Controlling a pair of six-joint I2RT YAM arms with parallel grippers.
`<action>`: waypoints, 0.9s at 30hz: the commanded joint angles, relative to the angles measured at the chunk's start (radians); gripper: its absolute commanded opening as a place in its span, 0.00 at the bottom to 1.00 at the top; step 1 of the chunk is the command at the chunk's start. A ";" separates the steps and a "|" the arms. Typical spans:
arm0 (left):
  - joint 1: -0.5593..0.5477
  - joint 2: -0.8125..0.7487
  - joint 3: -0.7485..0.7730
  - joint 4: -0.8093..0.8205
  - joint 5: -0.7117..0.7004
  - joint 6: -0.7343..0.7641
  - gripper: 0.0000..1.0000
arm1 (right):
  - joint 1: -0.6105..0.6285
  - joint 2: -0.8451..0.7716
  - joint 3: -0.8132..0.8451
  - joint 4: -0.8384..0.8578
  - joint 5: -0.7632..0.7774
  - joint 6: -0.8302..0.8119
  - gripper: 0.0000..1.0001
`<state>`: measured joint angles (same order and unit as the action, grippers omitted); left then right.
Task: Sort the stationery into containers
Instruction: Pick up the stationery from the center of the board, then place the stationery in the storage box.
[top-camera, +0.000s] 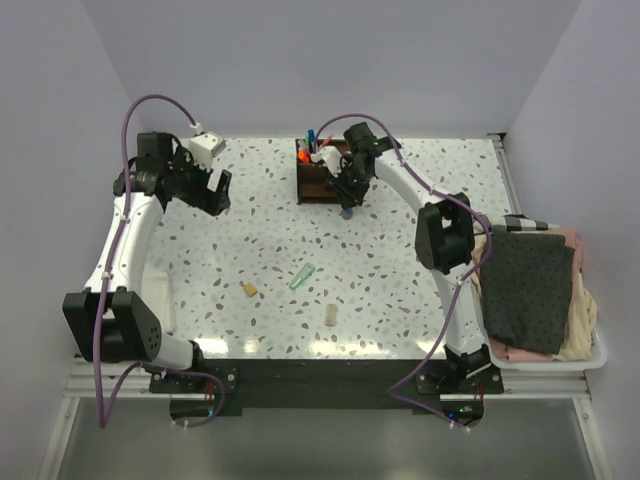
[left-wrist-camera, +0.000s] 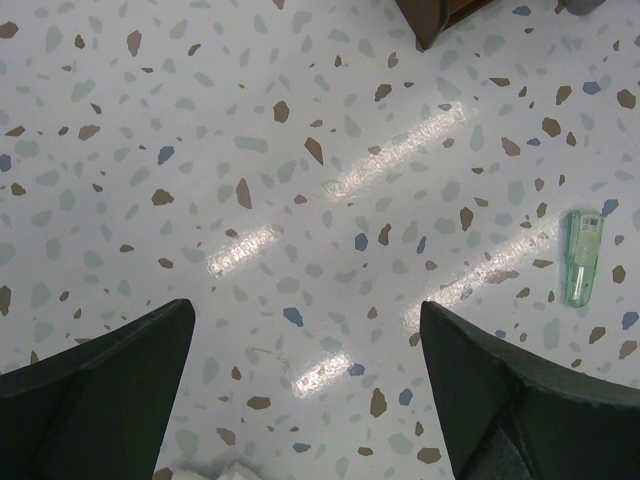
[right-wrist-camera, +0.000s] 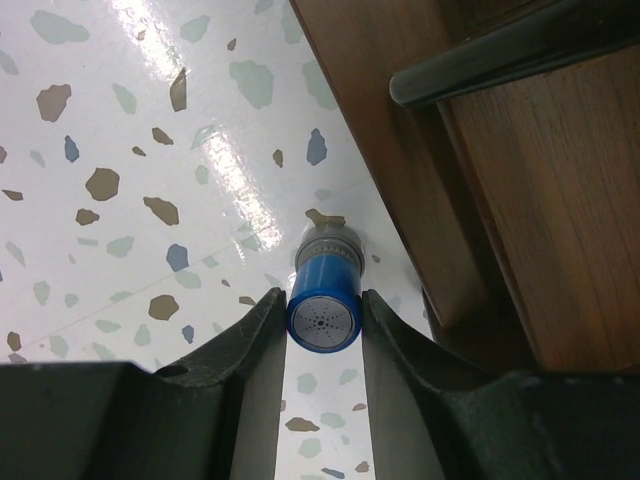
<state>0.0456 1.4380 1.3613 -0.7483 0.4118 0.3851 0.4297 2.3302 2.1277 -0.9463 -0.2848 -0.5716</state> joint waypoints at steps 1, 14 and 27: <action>0.007 0.002 0.033 0.036 0.001 0.001 1.00 | 0.000 -0.089 0.067 -0.060 0.010 -0.043 0.19; 0.007 0.028 0.055 0.049 0.027 -0.006 1.00 | -0.008 -0.081 0.386 -0.129 0.061 -0.028 0.19; 0.007 0.019 0.038 0.053 0.019 -0.011 1.00 | -0.026 -0.035 0.414 -0.069 0.125 -0.034 0.18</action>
<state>0.0456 1.4643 1.3708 -0.7223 0.4160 0.3843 0.4194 2.2936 2.4874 -1.0527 -0.1955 -0.6064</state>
